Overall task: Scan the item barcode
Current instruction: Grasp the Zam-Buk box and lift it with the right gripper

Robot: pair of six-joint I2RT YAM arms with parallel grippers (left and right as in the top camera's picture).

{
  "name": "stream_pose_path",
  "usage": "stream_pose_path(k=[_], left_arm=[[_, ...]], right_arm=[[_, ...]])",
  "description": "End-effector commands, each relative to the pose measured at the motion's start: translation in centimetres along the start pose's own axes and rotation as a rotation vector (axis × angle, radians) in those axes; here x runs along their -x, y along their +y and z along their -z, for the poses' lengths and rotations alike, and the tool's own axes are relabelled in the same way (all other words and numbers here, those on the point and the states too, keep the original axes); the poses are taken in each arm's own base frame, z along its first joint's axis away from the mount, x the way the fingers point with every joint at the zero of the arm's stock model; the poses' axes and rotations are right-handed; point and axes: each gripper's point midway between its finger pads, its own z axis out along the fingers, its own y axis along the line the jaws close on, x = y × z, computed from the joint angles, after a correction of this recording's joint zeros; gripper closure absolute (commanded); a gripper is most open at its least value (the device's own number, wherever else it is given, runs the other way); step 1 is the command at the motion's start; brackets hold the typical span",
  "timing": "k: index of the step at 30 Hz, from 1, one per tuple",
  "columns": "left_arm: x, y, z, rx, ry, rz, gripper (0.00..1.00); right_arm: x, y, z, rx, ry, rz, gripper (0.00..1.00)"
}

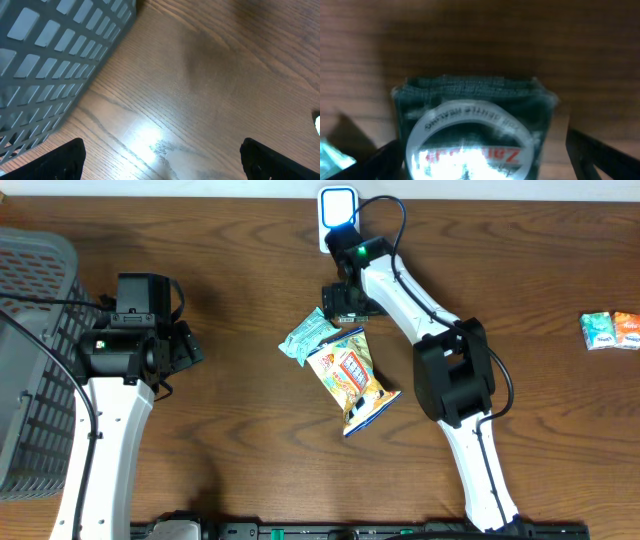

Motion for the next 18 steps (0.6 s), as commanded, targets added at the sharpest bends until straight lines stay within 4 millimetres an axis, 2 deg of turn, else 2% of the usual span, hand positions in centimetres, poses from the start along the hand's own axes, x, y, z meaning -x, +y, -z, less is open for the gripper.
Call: stream_pose_path(k=[1, 2, 3, 6, 8, 9, 11, 14, 18], left_arm=[[0.2, 0.4, 0.0, 0.021, -0.006, -0.006, 0.02], [0.2, 0.4, 0.0, 0.021, -0.007, -0.006, 0.02], [0.2, 0.4, 0.0, 0.021, -0.006, -0.006, 0.02], [0.2, 0.4, 0.0, 0.021, -0.006, -0.006, 0.02], [0.2, 0.4, 0.0, 0.021, -0.006, -0.006, 0.03], [0.2, 0.4, 0.0, 0.021, -0.006, -0.006, 0.02], [0.2, 0.4, 0.0, 0.021, -0.006, -0.006, 0.02], [0.2, 0.4, 0.0, 0.021, -0.006, -0.006, 0.02], [0.2, 0.4, 0.0, 0.021, -0.007, -0.006, 0.02]], right_arm=[[0.0, -0.3, 0.2, 0.003, -0.019, -0.018, 0.01], [0.0, -0.1, 0.2, 0.018, -0.014, -0.019, 0.01], [-0.1, 0.3, 0.2, 0.044, -0.007, -0.02, 0.2], [-0.3, 0.7, 0.5, 0.078, 0.007, 0.0, 0.32], [-0.5, 0.9, 0.9, 0.111, 0.029, 0.024, 0.48], [-0.5, 0.9, 1.2, 0.124, 0.034, 0.022, 0.54], [-0.5, 0.7, 2.1, 0.16, 0.052, 0.01, 0.57], [-0.1, 0.7, 3.8, 0.243, 0.061, 0.035, 0.54], [0.4, 1.8, 8.3, 0.497, 0.049, 0.106, 0.51]])
